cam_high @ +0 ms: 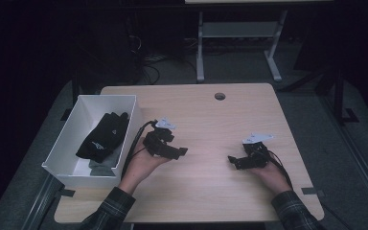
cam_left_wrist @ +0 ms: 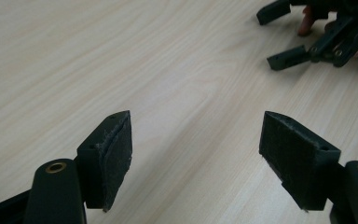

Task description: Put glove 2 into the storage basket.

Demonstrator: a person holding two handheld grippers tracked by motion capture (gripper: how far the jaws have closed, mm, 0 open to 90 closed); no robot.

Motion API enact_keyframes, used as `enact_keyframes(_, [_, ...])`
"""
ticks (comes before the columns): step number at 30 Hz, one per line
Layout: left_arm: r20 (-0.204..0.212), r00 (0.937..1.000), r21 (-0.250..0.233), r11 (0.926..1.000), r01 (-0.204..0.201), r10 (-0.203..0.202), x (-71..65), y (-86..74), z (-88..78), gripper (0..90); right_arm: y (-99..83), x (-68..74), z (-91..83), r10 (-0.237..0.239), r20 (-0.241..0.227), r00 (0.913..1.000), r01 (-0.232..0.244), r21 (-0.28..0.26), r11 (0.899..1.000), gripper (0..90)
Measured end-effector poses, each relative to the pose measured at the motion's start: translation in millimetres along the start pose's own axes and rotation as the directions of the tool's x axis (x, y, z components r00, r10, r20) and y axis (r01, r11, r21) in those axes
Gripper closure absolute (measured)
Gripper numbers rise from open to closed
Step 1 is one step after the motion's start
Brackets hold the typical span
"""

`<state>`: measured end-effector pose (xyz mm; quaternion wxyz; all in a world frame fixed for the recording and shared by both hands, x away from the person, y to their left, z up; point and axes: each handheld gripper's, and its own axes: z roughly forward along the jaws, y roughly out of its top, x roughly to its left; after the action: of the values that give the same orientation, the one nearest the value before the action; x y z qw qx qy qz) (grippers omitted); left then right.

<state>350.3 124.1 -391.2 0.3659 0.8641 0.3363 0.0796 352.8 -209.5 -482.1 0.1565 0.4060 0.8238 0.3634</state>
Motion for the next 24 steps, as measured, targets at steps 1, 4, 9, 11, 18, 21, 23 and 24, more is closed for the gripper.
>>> enact_keyframes(1, [0.000,1.0000,0.001,1.0000,-0.004,0.004,-0.7,-2.4,3.1,25.1,0.0,-0.1,0.0,-0.001,0.000,1.0000,0.001,0.000,1.000,15.1])
enact_keyframes(4, [0.002,0.9998,0.011,0.9998,-0.019,0.019,-3.4,-10.4,13.4,25.1,0.0,-0.1,0.0,-0.002,0.000,1.0000,0.002,0.000,1.000,15.0])
enact_keyframes(9, [0.020,0.9993,0.020,0.9992,-0.034,0.033,-7.0,-25.5,30.4,23.2,0.0,0.0,0.0,-0.002,-0.001,1.0000,0.002,0.000,1.000,15.1])
enact_keyframes(11, [0.019,0.9987,0.041,0.9980,-0.047,0.046,-8.3,-33.7,39.4,21.1,0.0,0.0,-0.1,-0.002,-0.002,1.0000,0.002,0.001,1.000,15.1])
enact_keyframes(18, [-0.012,0.9965,0.071,0.9942,-0.081,0.082,-7.4,-50.1,55.4,16.7,-0.1,0.1,-0.1,-0.004,-0.002,1.0000,0.004,0.000,1.000,15.1])
enact_keyframes(21, [-0.035,0.9933,0.069,0.9918,-0.108,0.111,-7.8,-54.4,57.1,15.0,-0.2,0.0,-0.1,-0.006,-0.002,1.0000,0.006,0.000,1.000,15.1])
enact_keyframes(23, [-0.038,0.9920,0.059,0.9913,-0.118,0.120,-6.9,-55.9,56.7,14.7,-0.2,0.0,-0.1,-0.006,-0.002,1.0000,0.006,0.000,1.000,15.1])
enact_keyframes(24, [-0.039,0.9920,0.053,0.9916,-0.118,0.120,-6.4,-57.1,56.7,14.0,-0.2,0.1,-0.1,-0.005,-0.003,1.0000,0.005,0.000,1.000,15.1])
